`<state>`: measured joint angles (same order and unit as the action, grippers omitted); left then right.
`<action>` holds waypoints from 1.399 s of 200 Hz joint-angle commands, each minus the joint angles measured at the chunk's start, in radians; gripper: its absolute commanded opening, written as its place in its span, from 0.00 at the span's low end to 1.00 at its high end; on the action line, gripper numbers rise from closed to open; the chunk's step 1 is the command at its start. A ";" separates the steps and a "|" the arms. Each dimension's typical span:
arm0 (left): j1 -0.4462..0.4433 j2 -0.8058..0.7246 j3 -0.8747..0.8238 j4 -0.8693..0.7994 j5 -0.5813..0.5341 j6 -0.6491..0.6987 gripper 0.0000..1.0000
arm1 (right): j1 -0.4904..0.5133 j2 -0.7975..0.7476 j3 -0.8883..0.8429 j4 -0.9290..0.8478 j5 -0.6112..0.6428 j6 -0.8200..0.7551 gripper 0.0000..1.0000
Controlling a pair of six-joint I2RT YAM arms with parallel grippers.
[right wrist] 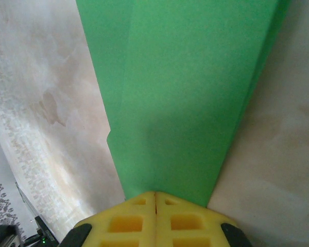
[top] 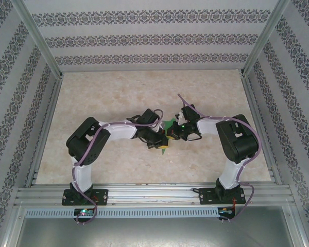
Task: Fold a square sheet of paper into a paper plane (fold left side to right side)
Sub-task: Fold the wing for the fifth time at the center of the table.
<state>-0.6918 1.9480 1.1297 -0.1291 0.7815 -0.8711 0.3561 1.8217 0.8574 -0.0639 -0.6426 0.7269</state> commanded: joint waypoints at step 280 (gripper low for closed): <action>0.009 0.015 -0.002 -0.060 -0.047 0.020 0.00 | -0.060 0.092 0.076 -0.085 0.077 -0.006 0.00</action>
<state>-0.6918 1.9854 1.0927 -0.0925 0.7685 -0.8707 0.3031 1.8725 0.9470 -0.0971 -0.6266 0.7265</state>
